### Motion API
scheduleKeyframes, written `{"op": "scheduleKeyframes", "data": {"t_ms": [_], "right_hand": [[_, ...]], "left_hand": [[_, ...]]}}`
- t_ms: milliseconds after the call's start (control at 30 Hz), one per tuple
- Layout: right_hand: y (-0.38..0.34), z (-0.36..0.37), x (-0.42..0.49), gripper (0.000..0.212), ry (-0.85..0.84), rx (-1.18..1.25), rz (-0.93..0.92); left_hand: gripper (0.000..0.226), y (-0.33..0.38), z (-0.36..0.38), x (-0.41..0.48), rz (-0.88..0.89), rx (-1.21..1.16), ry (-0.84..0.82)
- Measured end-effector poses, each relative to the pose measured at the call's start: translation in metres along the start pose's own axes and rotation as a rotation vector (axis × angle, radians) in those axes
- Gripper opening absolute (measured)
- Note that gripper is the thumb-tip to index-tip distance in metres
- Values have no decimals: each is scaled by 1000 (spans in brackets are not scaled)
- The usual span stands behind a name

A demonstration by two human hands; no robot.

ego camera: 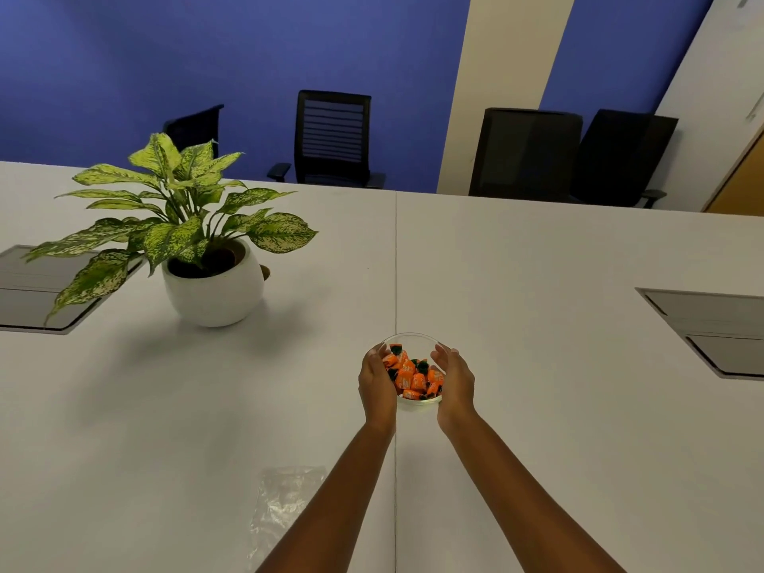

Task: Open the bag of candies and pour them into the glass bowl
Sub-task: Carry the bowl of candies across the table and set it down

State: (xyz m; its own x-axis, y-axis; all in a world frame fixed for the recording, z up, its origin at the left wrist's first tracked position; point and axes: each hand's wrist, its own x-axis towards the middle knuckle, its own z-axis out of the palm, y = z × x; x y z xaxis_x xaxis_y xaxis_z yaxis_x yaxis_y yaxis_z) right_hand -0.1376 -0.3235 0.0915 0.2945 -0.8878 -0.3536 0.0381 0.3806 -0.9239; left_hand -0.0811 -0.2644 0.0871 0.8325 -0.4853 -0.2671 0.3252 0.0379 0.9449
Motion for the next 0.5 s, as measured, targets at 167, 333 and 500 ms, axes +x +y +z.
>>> {"op": "scheduleKeyframes", "data": {"t_ms": [167,333,500], "right_hand": [[-6,21,36,38,13,-14,-6],[-9,45,86,39,13,-28,0],[-8,66,138,41,18,-39,-3]], "left_hand": [[39,6,11,37,-3,4,-6],[39,3,27,95,-3,46,19],[41,-5,44,153,-6,76,30]]}}
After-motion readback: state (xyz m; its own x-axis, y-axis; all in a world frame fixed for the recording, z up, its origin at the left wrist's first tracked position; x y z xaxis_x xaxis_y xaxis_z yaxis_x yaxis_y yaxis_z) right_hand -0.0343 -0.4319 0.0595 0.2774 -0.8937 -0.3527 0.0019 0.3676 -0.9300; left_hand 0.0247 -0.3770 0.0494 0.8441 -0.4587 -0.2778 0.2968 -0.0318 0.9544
